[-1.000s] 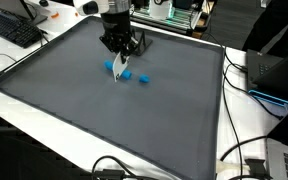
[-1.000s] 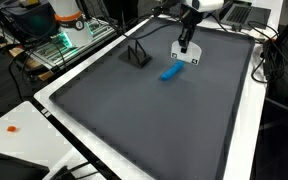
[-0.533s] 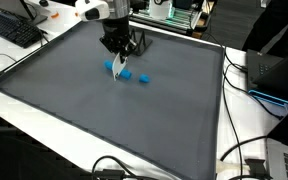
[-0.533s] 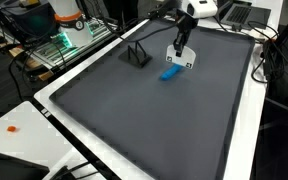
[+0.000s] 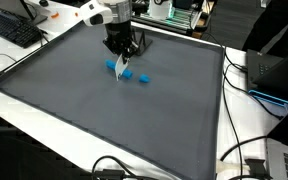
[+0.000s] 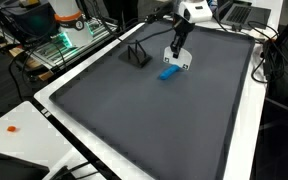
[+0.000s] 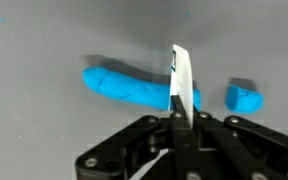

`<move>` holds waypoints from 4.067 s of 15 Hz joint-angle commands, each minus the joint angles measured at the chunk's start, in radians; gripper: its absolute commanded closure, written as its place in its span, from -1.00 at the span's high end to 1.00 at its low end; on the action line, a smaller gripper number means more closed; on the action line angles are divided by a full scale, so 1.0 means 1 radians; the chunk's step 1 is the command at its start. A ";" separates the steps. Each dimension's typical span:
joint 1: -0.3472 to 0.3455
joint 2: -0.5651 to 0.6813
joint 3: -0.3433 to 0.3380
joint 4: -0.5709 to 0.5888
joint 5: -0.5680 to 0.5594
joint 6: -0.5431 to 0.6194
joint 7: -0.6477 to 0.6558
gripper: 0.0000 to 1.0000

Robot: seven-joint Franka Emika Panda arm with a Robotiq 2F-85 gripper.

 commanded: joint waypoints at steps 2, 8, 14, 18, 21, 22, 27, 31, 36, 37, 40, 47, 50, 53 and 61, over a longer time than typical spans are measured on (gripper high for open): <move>-0.011 0.017 0.009 -0.051 0.022 0.060 0.007 -0.98; -0.019 0.027 0.021 -0.071 0.056 0.080 -0.003 -0.98; -0.020 0.035 0.041 -0.054 0.113 0.040 -0.005 -0.98; -0.030 0.020 0.056 -0.046 0.166 0.022 -0.015 -0.98; -0.024 0.009 0.050 -0.043 0.159 0.015 -0.005 -0.98; -0.027 0.003 0.051 -0.043 0.164 0.015 -0.008 -0.98; -0.024 -0.027 0.034 -0.041 0.135 0.010 0.001 -0.98; -0.029 -0.051 0.025 -0.038 0.130 0.017 0.003 -0.98; -0.037 -0.067 0.004 -0.046 0.105 0.026 0.002 -0.98; -0.037 -0.066 -0.004 -0.046 0.091 0.024 0.004 -0.98; -0.042 -0.060 -0.015 -0.044 0.076 0.027 0.001 -0.98; -0.055 -0.031 -0.011 -0.033 0.083 0.034 -0.015 -0.98; -0.054 -0.015 -0.009 -0.034 0.080 0.044 -0.019 -0.98; -0.048 0.002 -0.011 -0.039 0.062 0.051 -0.031 -0.98; -0.041 0.027 -0.009 -0.048 0.038 0.060 -0.028 -0.98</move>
